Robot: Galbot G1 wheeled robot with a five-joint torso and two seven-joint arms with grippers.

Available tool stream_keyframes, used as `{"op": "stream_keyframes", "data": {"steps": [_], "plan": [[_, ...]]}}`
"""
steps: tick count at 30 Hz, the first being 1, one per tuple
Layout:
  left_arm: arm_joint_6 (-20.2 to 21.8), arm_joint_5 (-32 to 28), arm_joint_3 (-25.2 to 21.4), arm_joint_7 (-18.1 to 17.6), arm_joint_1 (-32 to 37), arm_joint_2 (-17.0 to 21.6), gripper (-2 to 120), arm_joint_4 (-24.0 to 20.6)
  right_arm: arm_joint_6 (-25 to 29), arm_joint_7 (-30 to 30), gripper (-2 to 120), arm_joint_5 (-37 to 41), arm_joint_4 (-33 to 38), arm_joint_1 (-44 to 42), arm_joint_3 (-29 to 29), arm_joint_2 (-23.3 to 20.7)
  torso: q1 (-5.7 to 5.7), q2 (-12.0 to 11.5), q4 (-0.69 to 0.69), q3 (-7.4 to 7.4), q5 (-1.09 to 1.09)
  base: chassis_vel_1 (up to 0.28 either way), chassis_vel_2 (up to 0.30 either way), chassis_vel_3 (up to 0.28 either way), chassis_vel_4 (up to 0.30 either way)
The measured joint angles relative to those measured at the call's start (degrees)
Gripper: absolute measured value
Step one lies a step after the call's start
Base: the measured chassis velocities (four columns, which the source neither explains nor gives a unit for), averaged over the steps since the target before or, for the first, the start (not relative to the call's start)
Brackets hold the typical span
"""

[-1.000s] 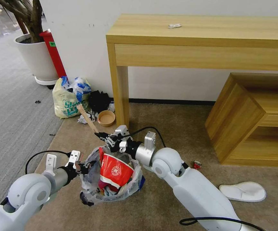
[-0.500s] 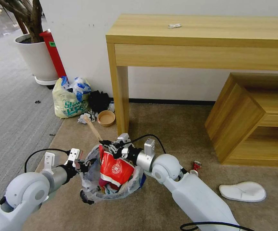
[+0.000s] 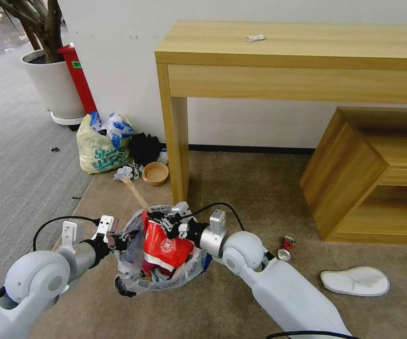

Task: Pick up the trash bin and place the garbage on the floor into it.

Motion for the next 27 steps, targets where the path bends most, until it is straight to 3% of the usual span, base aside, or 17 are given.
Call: {"op": "stream_keyframes", "data": {"steps": [2, 8, 13, 14, 17, 22, 27], "plan": [[0.00, 0.02, 0.04, 0.00, -0.02, -0.03, 0, 0.08, 0.00, 0.07, 7, -0.08, 0.24, 0.00, -0.03, -0.02, 0.00, 0.00, 0.00, 0.00, 0.00, 0.000, 0.000, 0.000, 0.000], [0.00, 0.15, -0.07, -0.01, -0.41, -0.04, 0, 1.20, 0.54, 1.21, 34, -0.43, 2.00, -0.77, -0.13, -1.02, 0.00, 0.00, 0.00, 0.00, 0.00, 0.000, 0.000, 0.000, 0.000], [0.00, 0.17, -0.16, -0.01, -0.44, -0.04, 0, 1.30, 1.23, 1.45, 47, -0.99, 1.85, -1.51, 0.06, -1.41, 0.00, 0.00, 0.00, 0.00, 0.00, 0.000, 0.000, 0.000, 0.000], [0.00, 0.18, -0.16, -0.01, -0.44, -0.04, 0, 1.30, 1.57, 1.57, 60, -1.12, 1.85, -1.72, 0.12, -1.57, 0.00, 0.00, 0.00, 0.00, 0.00, 0.000, 0.000, 0.000, 0.000], [0.00, 0.24, -0.16, -0.01, -0.43, -0.09, 0, 1.41, 1.72, 1.88, 67, -1.14, 2.08, -1.83, 0.17, -1.68, 0.00, 0.00, 0.00, 0.00, 0.00, 0.000, 0.000, 0.000, 0.000], [0.00, 0.46, -0.37, -0.06, -0.42, -0.27, 0, 2.03, 1.82, 3.50, 93, -1.01, 3.99, -1.84, 0.74, -2.02, 0.00, 0.00, 0.00, 0.00, 0.00, 0.000, 0.000, 0.000, 0.000], [0.00, 0.85, -0.76, -0.08, -0.36, -0.53, 0, 2.81, 1.81, 4.63, 100, -0.78, 6.11, -1.90, 1.60, -2.78, 0.00, 0.00, 0.00, 0.00, 0.00, 0.000, 0.000, 0.000, 0.000]]}}
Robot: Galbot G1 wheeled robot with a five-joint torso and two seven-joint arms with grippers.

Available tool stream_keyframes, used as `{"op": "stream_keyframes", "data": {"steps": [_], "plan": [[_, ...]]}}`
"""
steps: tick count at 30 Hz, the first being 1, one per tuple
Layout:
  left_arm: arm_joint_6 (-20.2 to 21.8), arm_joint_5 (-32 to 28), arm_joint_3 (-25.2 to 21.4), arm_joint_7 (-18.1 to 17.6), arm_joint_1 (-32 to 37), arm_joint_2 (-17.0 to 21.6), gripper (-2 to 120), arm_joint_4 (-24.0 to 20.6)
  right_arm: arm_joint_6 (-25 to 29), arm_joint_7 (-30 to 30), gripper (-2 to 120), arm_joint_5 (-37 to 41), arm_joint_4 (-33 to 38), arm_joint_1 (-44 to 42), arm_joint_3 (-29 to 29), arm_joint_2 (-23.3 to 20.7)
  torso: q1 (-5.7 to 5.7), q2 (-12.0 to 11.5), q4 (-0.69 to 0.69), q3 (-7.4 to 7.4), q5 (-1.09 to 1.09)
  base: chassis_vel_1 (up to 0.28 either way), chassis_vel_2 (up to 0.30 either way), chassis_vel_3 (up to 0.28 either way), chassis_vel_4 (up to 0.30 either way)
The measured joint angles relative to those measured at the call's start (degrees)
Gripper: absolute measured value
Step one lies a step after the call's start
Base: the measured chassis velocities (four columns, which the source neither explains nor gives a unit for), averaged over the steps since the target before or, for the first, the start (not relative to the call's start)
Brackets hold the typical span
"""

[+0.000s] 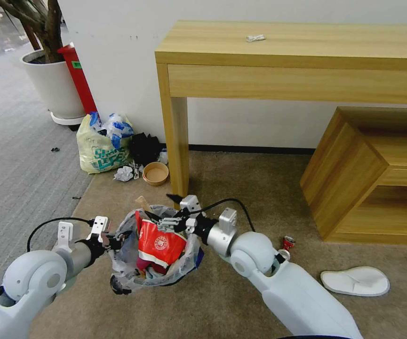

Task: Pick up the trash bin and place the garbage on the floor into it.

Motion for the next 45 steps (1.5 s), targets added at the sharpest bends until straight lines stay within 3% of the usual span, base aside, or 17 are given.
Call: {"op": "stream_keyframes", "data": {"steps": [8, 11, 12, 16, 24, 45], "plan": [[0.00, 0.99, -1.30, 0.07, 1.54, -1.15, 0, 0.05, -0.03, 5.41, 100, -2.42, 6.40, -6.58, 6.25, -3.93, 0.00, 0.00, 0.00, 0.00, 0.00, 0.000, 0.000, 0.000, 0.000], [0.00, 1.05, -1.56, -0.01, 2.27, -1.26, 0, -0.96, 0.60, 6.67, 100, -5.57, 9.39, -14.36, 12.61, -5.83, 0.00, 0.01, 0.00, 0.00, 0.01, 0.000, 0.000, 0.000, 0.000], [0.00, 1.05, -1.56, -0.01, 2.27, -1.26, 0, -0.96, 0.60, 6.67, 100, -5.57, 9.39, -14.36, 12.61, -5.83, 0.00, 0.01, 0.00, 0.00, 0.01, 0.000, 0.000, 0.000, 0.000], [0.00, 1.24, -1.80, -0.19, 3.57, -0.90, 0, -1.96, 4.13, 7.35, 100, -12.85, 10.69, -26.07, 22.82, -4.66, 0.00, 0.01, -0.01, -0.01, 0.01, 0.000, 0.000, 0.000, 0.000], [0.00, 1.52, -1.58, -0.18, 4.15, -0.94, 0, -2.78, 6.60, 6.66, 100, -16.99, 11.02, -34.05, 33.17, -1.19, 0.00, 0.01, 0.00, 0.00, 0.00, 0.000, 0.000, 0.000, 0.000], [0.00, 1.73, -1.87, 0.17, 4.75, -1.09, 0, -3.76, 7.37, 6.39, 100, -16.78, 9.31, -35.90, 36.81, -0.32, 0.00, 0.01, 0.00, 0.00, 0.01, -0.066, -0.065, 0.061, 0.067]]}}
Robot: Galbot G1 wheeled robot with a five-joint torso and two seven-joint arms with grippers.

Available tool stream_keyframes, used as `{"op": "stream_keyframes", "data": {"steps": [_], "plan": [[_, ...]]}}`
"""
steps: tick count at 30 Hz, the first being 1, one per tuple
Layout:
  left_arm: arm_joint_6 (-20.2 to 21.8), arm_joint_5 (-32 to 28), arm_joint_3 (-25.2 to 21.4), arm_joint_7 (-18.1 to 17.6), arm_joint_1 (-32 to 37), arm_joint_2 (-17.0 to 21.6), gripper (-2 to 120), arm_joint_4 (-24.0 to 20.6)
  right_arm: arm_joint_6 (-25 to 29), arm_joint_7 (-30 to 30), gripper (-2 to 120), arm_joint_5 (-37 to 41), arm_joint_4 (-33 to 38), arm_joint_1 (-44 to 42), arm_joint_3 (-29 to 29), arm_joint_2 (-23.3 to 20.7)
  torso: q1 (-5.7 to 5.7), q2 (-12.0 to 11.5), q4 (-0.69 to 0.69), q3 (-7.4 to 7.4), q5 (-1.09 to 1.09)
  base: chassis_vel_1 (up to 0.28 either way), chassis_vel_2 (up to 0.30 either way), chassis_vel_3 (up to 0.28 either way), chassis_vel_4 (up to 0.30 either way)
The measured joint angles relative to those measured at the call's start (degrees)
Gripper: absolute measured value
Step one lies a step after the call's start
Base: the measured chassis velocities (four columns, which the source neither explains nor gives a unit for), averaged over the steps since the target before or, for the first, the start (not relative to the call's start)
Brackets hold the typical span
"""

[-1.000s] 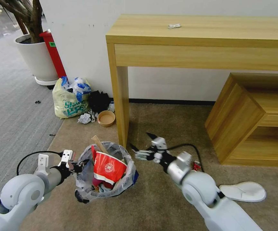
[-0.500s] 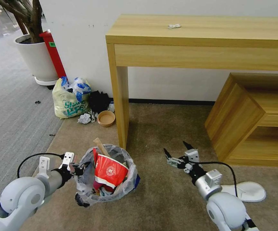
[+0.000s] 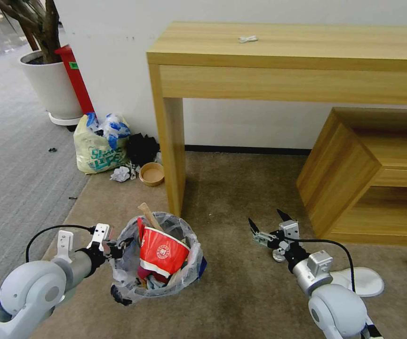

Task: Pick up the trash bin and place the garbage on the floor into it.

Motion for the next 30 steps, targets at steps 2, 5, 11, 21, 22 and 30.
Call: {"op": "stream_keyframes", "data": {"steps": [2, 5, 11, 21, 22, 30], "plan": [[0.00, -0.02, 0.13, 0.04, -0.07, -0.01, 0, 0.00, 0.12, 0.00, 100, 0.05, -0.29, -0.30, 0.35, 0.08, 0.01, -0.01, -0.02, 0.01, -0.01, -0.220, -0.210, 0.206, 0.191], [0.00, -0.06, 0.16, 0.06, -0.17, -0.01, 0, 0.10, 0.29, 0.01, 100, 0.11, -0.91, -0.57, 0.60, 0.27, 0.00, -0.01, 0.00, 0.00, -0.02, -0.206, -0.208, 0.206, 0.195], [0.00, -0.06, 0.31, 0.07, -0.26, -0.13, 0, 0.24, -0.36, 3.91, 100, 2.36, -5.43, -0.10, 0.08, 1.22, 0.01, -0.01, -0.01, 0.00, 0.02, -0.155, -0.162, 0.158, 0.150], [0.00, 0.16, 0.41, 0.04, -0.06, -0.30, 0, 0.12, -2.87, 2.60, 100, 6.68, -20.99, 4.13, -0.07, 2.66, 0.01, -0.01, 0.01, 0.00, 0.00, -0.031, -0.025, 0.019, 0.023], [0.00, 0.16, 0.41, 0.04, -0.06, -0.30, 0, 0.12, -2.87, 2.60, 100, 6.68, -20.99, 4.13, -0.07, 2.66, 0.01, -0.01, 0.01, 0.00, 0.00, 0.000, 0.000, 0.000, 0.000], [0.00, 0.61, 1.28, -0.11, -0.20, -0.54, 0, 0.34, -8.17, 7.16, 100, 11.29, -29.27, 11.10, -5.61, 3.21, 0.01, -0.01, 0.00, 0.00, -0.03, 0.000, 0.000, 0.000, 0.000]]}}
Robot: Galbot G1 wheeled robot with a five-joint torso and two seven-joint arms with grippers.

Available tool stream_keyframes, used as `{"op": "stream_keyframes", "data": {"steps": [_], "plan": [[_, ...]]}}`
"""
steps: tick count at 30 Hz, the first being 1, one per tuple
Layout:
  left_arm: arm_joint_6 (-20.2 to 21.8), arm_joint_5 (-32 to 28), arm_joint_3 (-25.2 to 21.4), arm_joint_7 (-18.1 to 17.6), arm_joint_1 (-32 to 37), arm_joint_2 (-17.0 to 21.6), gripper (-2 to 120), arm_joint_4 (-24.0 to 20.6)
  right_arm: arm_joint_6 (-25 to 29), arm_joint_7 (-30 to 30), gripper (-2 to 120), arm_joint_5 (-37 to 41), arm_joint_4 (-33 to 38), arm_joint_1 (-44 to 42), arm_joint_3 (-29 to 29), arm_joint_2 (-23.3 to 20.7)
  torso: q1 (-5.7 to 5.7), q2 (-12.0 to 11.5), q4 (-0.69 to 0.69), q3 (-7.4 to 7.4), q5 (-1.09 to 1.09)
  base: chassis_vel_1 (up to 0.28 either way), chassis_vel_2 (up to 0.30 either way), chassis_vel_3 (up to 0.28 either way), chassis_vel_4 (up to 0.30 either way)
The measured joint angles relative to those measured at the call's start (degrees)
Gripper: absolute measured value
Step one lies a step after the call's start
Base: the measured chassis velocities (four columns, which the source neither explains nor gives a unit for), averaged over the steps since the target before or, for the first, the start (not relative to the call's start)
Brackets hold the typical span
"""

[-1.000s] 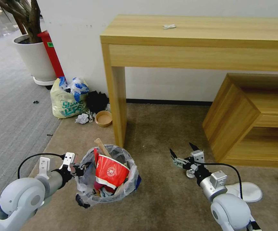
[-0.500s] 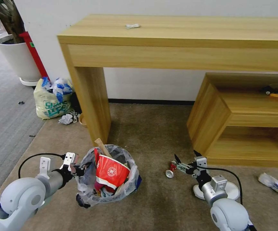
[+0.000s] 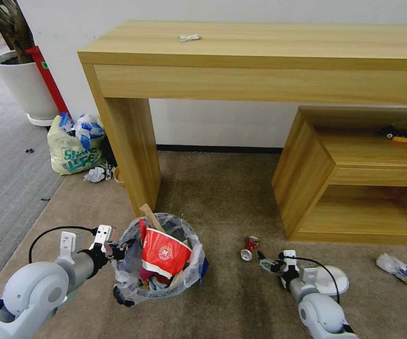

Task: Pick up the trash bin and place the garbage on the floor into it.

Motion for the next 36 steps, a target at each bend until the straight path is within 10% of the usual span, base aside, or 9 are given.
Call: {"op": "stream_keyframes", "data": {"steps": [14, 36], "plan": [[0.00, 0.23, 0.24, -0.06, -0.52, -0.53, 0, 1.06, -8.34, 13.63, 94, 4.58, -8.12, 11.08, -7.70, 5.41, 0.00, 0.00, 0.00, 0.00, 0.01, 0.000, 0.000, 0.000, 0.000], [0.00, 0.17, 0.23, 0.36, -0.57, -0.50, 0, 1.03, -12.64, 18.11, 82, 7.81, -16.51, 17.11, -8.93, 8.00, -0.01, 0.00, 0.01, 0.00, 0.02, 0.000, 0.000, 0.000, 0.000]]}}
